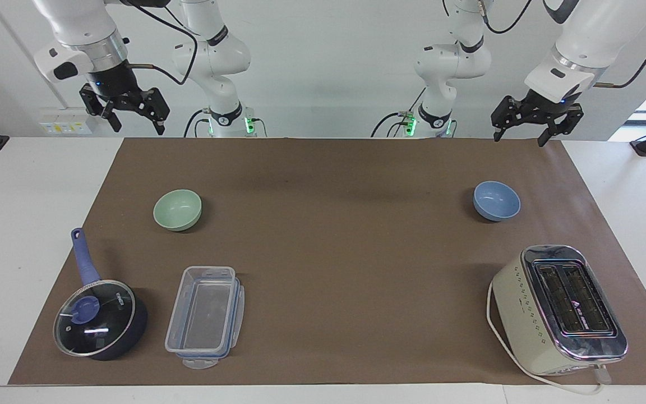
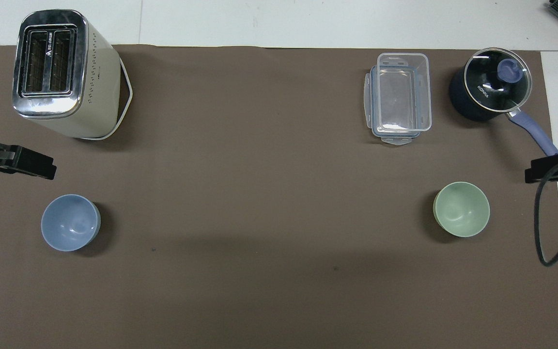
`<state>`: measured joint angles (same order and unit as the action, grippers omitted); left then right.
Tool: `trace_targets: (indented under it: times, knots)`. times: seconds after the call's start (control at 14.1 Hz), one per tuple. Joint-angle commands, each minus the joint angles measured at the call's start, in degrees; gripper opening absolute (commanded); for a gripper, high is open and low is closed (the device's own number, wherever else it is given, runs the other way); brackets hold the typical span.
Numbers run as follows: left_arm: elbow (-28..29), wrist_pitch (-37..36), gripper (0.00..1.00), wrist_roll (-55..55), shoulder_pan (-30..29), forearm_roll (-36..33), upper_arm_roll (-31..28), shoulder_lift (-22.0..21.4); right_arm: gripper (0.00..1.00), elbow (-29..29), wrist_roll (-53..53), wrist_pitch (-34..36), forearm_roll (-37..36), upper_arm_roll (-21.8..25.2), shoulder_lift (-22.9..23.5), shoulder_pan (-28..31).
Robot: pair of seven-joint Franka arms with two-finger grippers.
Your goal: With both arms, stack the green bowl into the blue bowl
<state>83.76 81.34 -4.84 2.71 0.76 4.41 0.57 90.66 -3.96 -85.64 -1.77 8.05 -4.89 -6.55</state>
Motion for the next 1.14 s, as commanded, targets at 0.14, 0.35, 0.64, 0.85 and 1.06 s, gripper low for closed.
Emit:
trace_targets:
  times: [0.14,0.35,0.64,0.85,1.06]
  knots:
    - [2.3,1.1,1.0,0.3,-0.1,-0.3,-0.1,-1.6,1.0,-0.2,1.5,0.2,0.9,0.0,0.0,0.5]
    - [2.3,1.2,1.0,0.2,-0.1,-0.2,-0.1,-1.7,1.0,-0.2,1.5,0.2,0.9,0.0,0.0,0.6]
    - [5.4,2.7,1.0,-0.3,-0.3,2.1,-0.3,-3.2,1.0,-0.2,1.5,0.2,0.9,0.0,0.0,0.5]
    - [11.7,8.1,1.0,-0.6,-0.4,2.1,-0.6,-6.0,1.0,-0.2,1.5,0.2,0.9,0.0,0.0,0.5]
    - [16.3,10.8,1.0,-5.1,-3.5,2.1,-0.7,-6.9,1.0,-0.2,1.5,0.2,0.9,0.0,0.0,0.5]
